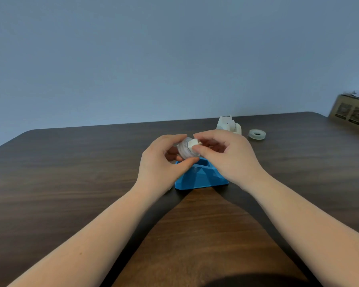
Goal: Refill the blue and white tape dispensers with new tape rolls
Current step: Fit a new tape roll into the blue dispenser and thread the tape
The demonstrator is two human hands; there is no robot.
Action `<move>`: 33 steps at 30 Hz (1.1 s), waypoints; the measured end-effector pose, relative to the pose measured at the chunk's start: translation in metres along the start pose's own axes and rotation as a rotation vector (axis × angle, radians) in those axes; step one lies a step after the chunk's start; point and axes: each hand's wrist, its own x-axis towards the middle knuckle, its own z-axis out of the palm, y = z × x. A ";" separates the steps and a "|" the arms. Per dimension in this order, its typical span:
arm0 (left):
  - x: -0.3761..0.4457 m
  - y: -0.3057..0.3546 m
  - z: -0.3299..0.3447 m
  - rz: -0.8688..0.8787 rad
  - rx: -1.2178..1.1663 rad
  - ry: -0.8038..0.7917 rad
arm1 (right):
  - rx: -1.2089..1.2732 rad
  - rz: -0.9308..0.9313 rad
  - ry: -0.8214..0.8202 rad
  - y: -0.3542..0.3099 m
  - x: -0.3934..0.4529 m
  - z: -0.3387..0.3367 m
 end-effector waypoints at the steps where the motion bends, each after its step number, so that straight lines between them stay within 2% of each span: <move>1: 0.000 -0.001 0.000 0.012 -0.002 0.000 | -0.021 0.000 -0.015 0.000 0.000 0.001; 13: -0.003 0.008 -0.003 -0.076 -0.092 0.042 | 0.123 0.124 -0.032 0.001 -0.002 0.005; 22: -0.004 0.005 -0.001 -0.119 -0.098 0.080 | 0.273 0.162 -0.131 -0.002 -0.003 0.009; 28: -0.006 0.004 0.004 -0.060 -0.101 -0.009 | 0.231 0.172 -0.045 0.001 -0.002 0.012; 33: -0.001 -0.001 -0.004 -0.027 -0.217 -0.047 | 0.295 0.180 -0.099 0.005 0.000 0.003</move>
